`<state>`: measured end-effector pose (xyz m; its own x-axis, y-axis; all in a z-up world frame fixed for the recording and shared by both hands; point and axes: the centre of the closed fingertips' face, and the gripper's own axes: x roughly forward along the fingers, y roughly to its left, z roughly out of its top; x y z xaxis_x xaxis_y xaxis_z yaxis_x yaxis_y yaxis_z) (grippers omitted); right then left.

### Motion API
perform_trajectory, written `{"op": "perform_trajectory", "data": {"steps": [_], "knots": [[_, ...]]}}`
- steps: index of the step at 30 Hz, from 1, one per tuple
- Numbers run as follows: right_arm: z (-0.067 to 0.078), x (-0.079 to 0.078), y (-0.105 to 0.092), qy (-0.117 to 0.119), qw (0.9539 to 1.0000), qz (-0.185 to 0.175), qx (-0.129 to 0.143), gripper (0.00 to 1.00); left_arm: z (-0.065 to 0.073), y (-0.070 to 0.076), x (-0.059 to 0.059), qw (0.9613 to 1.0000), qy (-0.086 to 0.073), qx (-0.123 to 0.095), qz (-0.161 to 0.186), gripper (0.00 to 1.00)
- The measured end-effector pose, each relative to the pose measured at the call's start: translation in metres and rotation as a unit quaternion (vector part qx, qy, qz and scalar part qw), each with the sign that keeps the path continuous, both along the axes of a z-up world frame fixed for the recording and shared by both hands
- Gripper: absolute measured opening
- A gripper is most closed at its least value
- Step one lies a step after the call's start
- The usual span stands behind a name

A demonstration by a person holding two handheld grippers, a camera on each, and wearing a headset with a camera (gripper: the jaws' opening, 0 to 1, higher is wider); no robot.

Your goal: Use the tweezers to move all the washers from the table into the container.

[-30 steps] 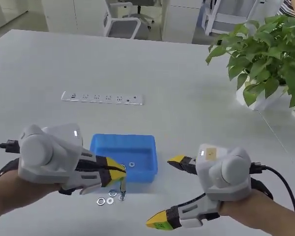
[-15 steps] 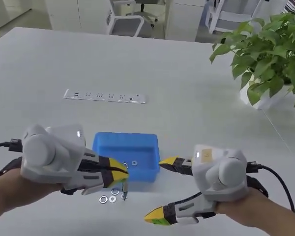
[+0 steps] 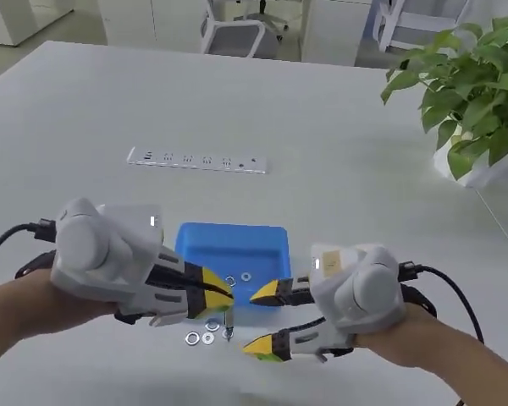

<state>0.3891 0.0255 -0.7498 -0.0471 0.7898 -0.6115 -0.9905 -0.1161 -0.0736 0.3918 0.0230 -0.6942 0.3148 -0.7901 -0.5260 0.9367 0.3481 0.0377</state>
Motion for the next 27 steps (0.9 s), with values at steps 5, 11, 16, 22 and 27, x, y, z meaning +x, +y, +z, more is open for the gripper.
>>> {"op": "perform_trajectory", "data": {"steps": [5, 11, 16, 22, 27], "knots": [[-0.003, 0.003, 0.008, -0.004, 0.9999, 0.015, -0.003, 0.29, -0.001, 0.001, 0.001, 1.0, 0.001, 0.001, -0.003, 0.05], [-0.007, 0.001, 0.019, -0.008, 0.9991, 0.041, -0.007, 0.21, -0.003, 0.001, 0.003, 1.0, 0.002, 0.001, -0.006, 0.05], [-0.011, 0.001, 0.023, -0.014, 0.9984, 0.052, -0.016, 0.15, -0.004, 0.001, 0.004, 1.0, 0.004, 0.0, -0.009, 0.05], [-0.016, 0.0, 0.023, -0.021, 0.997, 0.067, -0.032, 0.12, -0.005, 0.003, 0.007, 0.9999, 0.006, 0.0, -0.009, 0.05], [-0.018, -0.001, 0.022, -0.025, 0.9962, 0.074, -0.04, 0.1, -0.004, 0.002, 0.006, 1.0, 0.005, 0.002, -0.009, 0.05]]}}
